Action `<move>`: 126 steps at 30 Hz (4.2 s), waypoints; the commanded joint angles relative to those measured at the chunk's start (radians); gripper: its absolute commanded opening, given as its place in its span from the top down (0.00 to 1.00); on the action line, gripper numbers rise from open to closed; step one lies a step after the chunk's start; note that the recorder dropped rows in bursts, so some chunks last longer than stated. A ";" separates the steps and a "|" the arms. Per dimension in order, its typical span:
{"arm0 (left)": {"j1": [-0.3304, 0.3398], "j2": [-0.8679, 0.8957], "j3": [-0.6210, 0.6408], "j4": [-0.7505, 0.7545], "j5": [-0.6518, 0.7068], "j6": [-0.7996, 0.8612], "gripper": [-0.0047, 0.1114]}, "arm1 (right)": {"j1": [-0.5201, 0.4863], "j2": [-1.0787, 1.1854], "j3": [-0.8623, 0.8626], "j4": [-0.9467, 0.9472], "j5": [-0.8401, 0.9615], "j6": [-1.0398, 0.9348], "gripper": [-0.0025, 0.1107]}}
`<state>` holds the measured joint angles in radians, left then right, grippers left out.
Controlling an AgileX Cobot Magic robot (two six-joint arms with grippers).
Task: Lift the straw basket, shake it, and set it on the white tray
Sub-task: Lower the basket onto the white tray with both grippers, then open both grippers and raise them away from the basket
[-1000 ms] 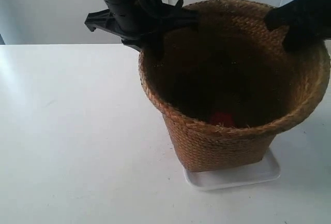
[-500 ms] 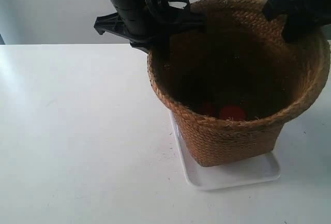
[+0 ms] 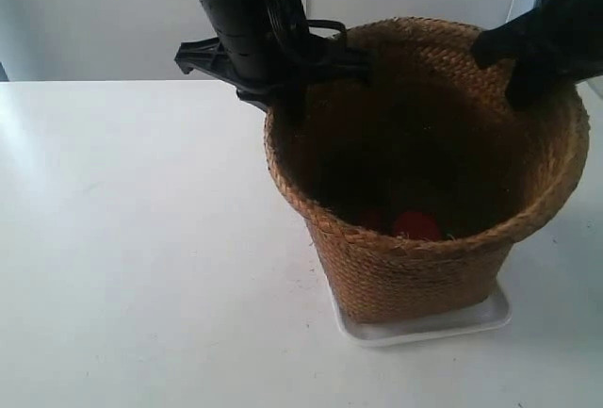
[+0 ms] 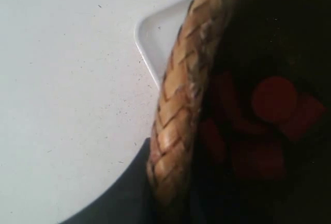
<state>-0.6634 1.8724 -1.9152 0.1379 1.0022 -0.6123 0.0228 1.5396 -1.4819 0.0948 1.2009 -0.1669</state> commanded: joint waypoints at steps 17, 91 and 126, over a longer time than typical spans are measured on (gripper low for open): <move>-0.007 0.000 -0.007 0.031 0.013 0.034 0.92 | -0.006 -0.011 0.005 -0.040 0.013 -0.012 0.82; -0.007 -0.623 0.599 0.049 -0.494 0.294 0.96 | -0.004 -0.721 0.528 0.068 -0.491 -0.091 0.98; 0.156 -1.013 0.937 0.116 -0.487 0.452 0.96 | -0.004 -0.721 0.545 0.097 -0.492 -0.048 0.98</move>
<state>-0.5737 0.8868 -1.0210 0.2554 0.6111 -0.1663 0.0228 0.8222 -0.9443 0.1855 0.7242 -0.2198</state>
